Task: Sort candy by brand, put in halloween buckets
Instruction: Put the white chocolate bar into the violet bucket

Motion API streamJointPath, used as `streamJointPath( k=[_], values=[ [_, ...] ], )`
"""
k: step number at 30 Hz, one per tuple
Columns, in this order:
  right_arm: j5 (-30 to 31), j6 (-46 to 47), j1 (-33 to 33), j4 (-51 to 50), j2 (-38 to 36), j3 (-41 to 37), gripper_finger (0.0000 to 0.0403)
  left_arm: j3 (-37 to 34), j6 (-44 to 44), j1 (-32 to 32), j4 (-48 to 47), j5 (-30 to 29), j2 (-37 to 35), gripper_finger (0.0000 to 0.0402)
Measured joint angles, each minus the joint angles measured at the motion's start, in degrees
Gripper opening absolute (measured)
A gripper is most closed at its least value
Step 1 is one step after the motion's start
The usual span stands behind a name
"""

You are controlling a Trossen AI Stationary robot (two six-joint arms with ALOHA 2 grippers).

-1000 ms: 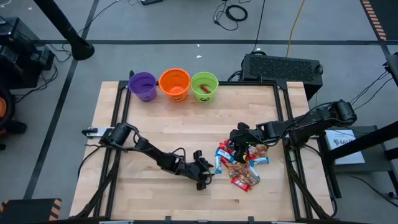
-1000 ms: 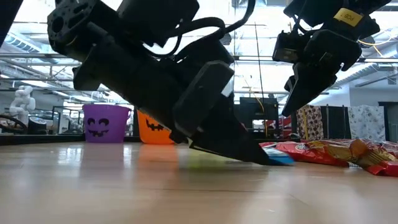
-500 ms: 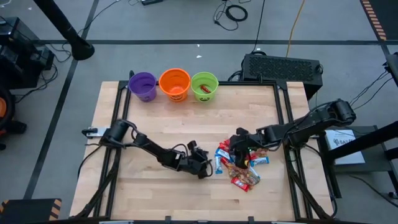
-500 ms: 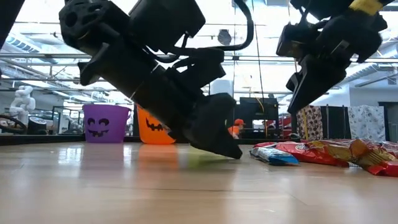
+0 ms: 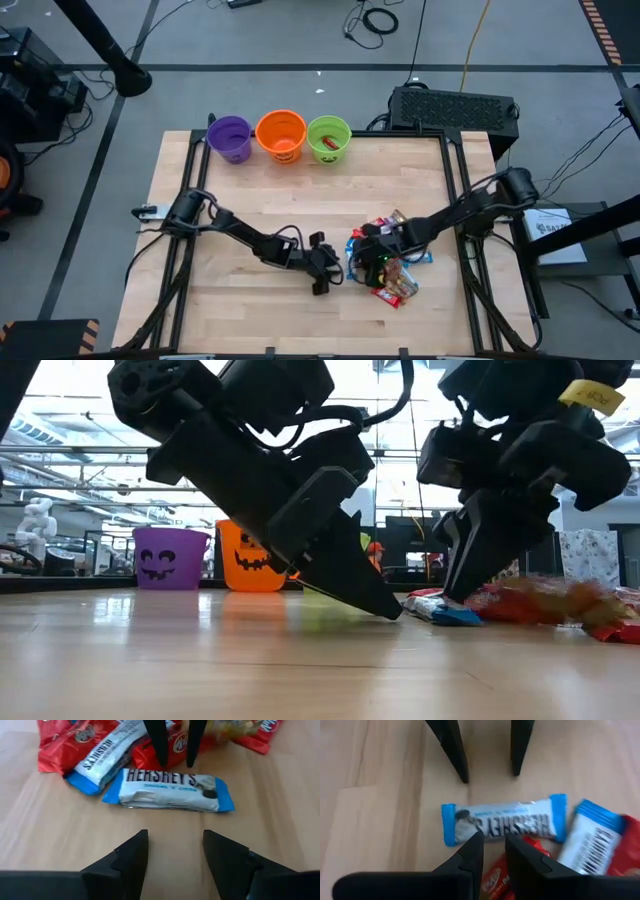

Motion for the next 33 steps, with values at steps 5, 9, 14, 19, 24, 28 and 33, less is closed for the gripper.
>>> streamJointPath(
  k=[5, 9, 14, 19, 24, 28, 33],
  values=[
    [-1.29, 0.81, 0.63, 0.18, 4.04, 2.79, 0.0072, 0.06, -0.08, -0.12, -0.78, 0.49, -0.07, 0.0196],
    [-1.21, 1.06, 0.59, 1.05, 6.21, 3.70, 0.0072, 0.11, -1.95, -0.06, -1.43, 2.23, -0.14, 0.0196],
    [-1.27, 1.31, -0.16, 4.20, 6.80, 3.66, 0.0072, 0.22, -2.95, -0.13, -6.54, 4.53, -1.58, 0.0196],
    [-0.91, 1.50, -0.58, 4.87, 6.30, 3.66, 0.0072, 0.08, 0.71, -0.10, -15.07, -1.79, -4.92, 0.0195],
    [-1.39, 0.07, -0.66, 6.00, 6.30, 3.62, 0.0072, -0.04, 7.23, 2.70, -15.03, -12.54, -6.40, 0.0195],
    [-3.53, -0.04, -0.98, 6.31, 6.07, 3.62, 0.0073, -0.07, 0.66, 3.81, -22.12, -4.83, -8.30, 0.0195],
    [-4.30, -0.42, -0.78, 6.34, 6.04, 3.62, 0.0073, -0.11, -8.06, 0.00, -26.29, 0.41, -10.49, 0.0195]
  ],
)
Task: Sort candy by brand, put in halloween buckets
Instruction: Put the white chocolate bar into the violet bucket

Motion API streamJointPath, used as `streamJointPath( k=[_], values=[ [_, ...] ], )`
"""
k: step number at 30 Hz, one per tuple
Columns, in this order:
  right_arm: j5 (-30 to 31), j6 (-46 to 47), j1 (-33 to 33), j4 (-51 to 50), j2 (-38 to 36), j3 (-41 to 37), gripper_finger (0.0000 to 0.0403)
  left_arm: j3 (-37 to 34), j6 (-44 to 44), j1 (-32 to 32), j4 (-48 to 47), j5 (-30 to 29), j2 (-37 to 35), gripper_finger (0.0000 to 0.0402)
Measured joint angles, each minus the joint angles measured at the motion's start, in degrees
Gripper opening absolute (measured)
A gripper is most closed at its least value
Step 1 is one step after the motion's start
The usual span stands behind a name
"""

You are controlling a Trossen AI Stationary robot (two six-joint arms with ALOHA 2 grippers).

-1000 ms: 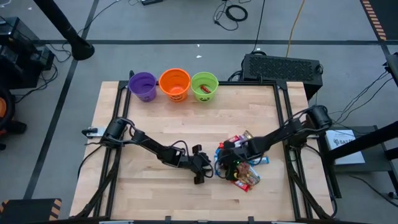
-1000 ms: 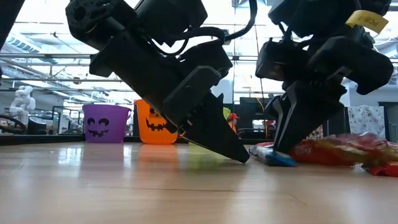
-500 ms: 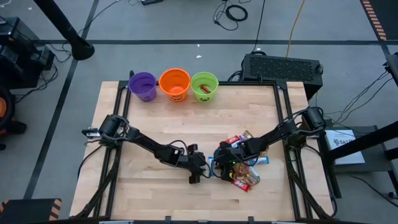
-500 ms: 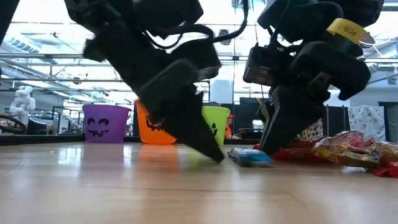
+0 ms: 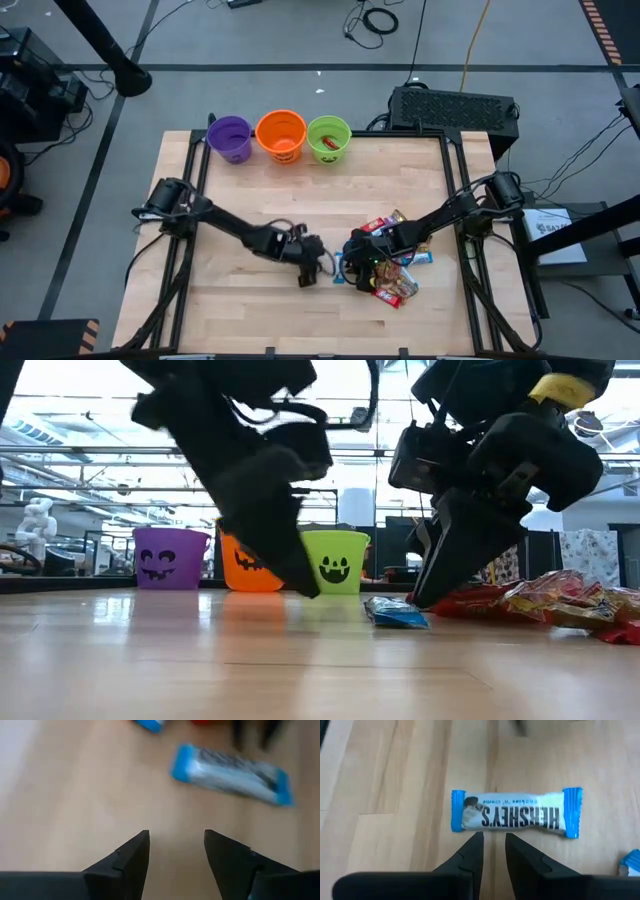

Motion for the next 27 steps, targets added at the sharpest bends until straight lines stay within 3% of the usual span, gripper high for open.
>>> streamJointPath(
  k=[8, 17, 23, 27],
  values=[
    [-1.38, -0.17, 1.97, 1.43, 0.00, 0.00, 0.0073, -0.04, -0.97, -8.80, 5.95, -1.81, 2.13, 0.0195],
    [-0.97, -1.39, 2.20, 4.52, 2.49, 0.04, 0.0073, 0.00, -1.53, -8.56, 24.22, -9.63, 9.18, 0.0196],
    [-1.33, -1.80, 1.72, 4.91, 3.94, 0.09, 0.0073, 0.17, -2.54, -7.44, 23.93, -10.61, 10.90, 0.0196],
    [-1.47, -2.56, 1.74, 6.70, 4.05, 0.00, 0.0073, 0.19, -1.79, -7.39, 18.37, -16.83, 9.82, 0.0196]
  ],
)
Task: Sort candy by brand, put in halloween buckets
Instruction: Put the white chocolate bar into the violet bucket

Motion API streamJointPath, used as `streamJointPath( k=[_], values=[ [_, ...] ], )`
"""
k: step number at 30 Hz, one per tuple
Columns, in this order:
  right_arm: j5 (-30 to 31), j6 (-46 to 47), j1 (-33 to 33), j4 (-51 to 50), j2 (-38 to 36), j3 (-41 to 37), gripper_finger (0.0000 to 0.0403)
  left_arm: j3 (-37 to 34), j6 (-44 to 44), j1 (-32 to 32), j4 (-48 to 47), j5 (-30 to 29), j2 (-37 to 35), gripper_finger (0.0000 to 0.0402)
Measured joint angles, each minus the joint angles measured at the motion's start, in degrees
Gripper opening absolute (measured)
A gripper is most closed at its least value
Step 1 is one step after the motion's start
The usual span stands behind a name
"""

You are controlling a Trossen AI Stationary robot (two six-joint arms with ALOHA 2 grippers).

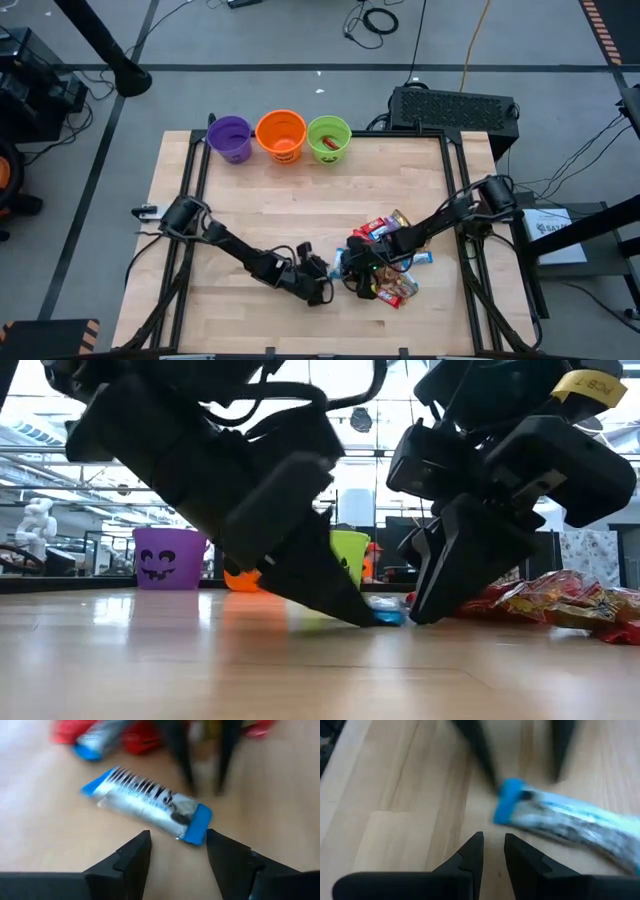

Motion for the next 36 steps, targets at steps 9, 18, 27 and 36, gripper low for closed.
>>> streamJointPath(
  k=[9, 18, 27, 36],
  values=[
    [-3.45, -0.13, 0.07, 1.51, 0.00, -0.01, 0.0073, -0.23, 0.98, 0.54, -30.42, -16.16, -11.45, 0.0196],
    [-1.66, -1.59, -0.54, -3.62, -5.88, 0.01, 0.0073, -1.08, 15.72, 2.70, -29.17, -8.49, -14.70, 0.0196],
    [10.32, -2.27, -0.70, -8.45, -8.42, 0.00, 0.0073, -7.36, 38.26, 15.42, -16.54, 10.55, -14.70, 0.0196],
    [20.13, -4.25, -2.49, -8.43, -8.23, 0.00, 0.0073, -7.71, 35.20, 21.40, -12.50, 32.57, -13.20, 0.0196]
  ],
)
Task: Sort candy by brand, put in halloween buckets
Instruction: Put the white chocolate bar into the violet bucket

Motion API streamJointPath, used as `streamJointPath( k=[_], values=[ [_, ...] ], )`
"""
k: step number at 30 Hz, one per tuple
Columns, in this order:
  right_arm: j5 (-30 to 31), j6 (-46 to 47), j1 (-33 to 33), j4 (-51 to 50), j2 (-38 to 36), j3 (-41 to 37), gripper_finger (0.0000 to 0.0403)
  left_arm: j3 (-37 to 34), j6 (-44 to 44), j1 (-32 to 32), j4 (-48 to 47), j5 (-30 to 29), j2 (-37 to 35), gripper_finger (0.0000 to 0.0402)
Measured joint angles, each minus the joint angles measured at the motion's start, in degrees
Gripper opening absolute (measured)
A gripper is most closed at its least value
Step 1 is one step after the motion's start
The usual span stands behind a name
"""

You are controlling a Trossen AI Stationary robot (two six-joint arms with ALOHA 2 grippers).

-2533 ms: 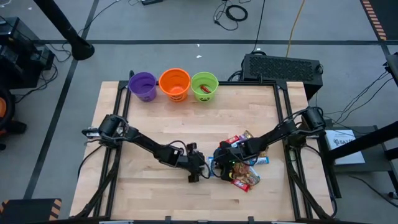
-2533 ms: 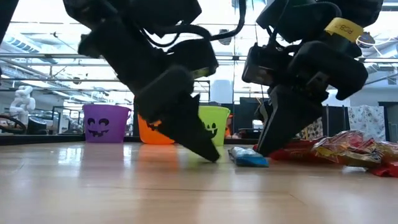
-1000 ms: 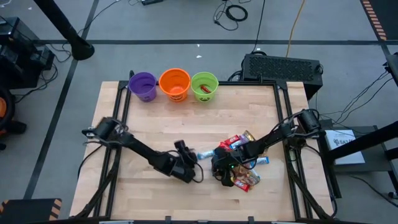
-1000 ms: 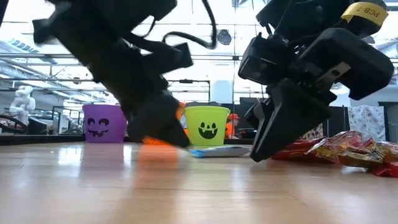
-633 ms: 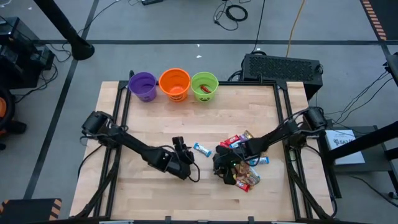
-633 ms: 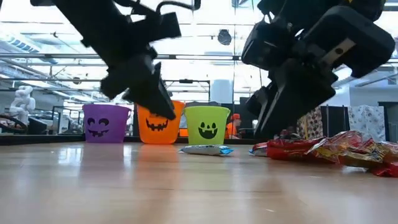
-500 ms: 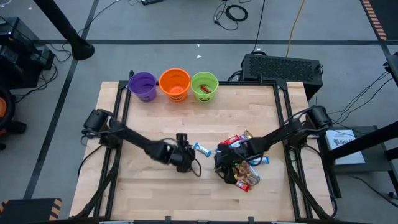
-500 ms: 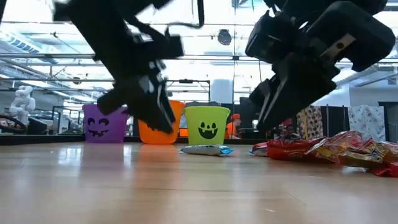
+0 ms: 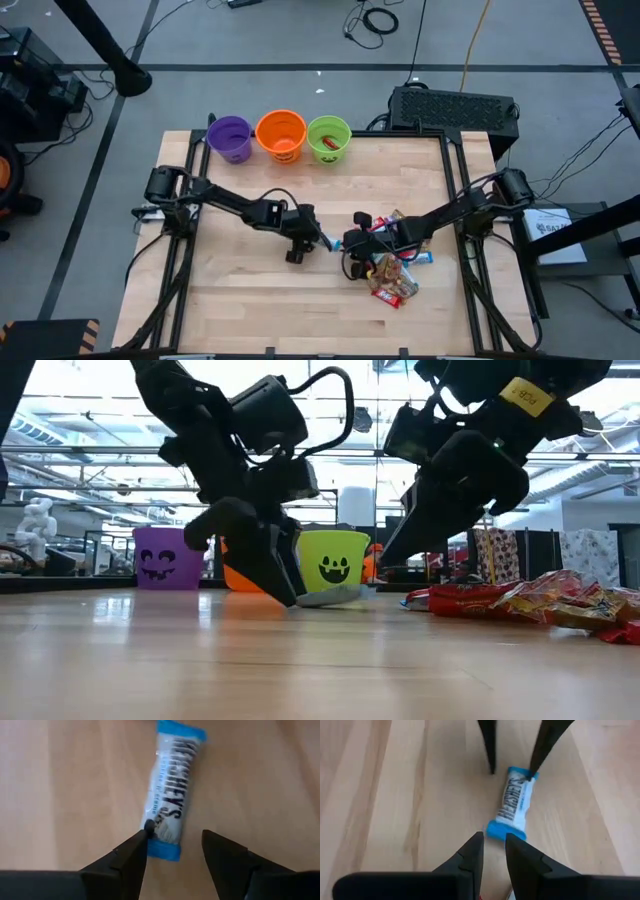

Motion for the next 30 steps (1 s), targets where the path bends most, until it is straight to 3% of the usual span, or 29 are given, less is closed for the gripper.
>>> streamJointPath(
  k=[5, 19, 26, 30],
  values=[
    [-0.19, 0.08, -0.11, -0.59, 0.92, 0.00, 0.0073, 0.05, -4.42, -1.06, -1.19, 3.15, 0.11, 0.0195],
    [-0.64, 0.33, -0.05, -1.06, 2.43, 0.00, 0.0073, 0.92, -3.45, -4.78, -1.38, -8.26, -2.10, 0.0195],
    [-2.15, -0.70, -0.03, -0.67, 2.43, 0.00, 0.0073, 0.21, -2.40, -0.33, -1.70, -3.61, -1.07, 0.0196],
    [-2.17, -0.76, -0.05, -0.61, 2.43, 0.00, 0.0073, 0.12, -2.30, 1.41, -0.13, 2.25, 0.46, 0.0195]
  ],
)
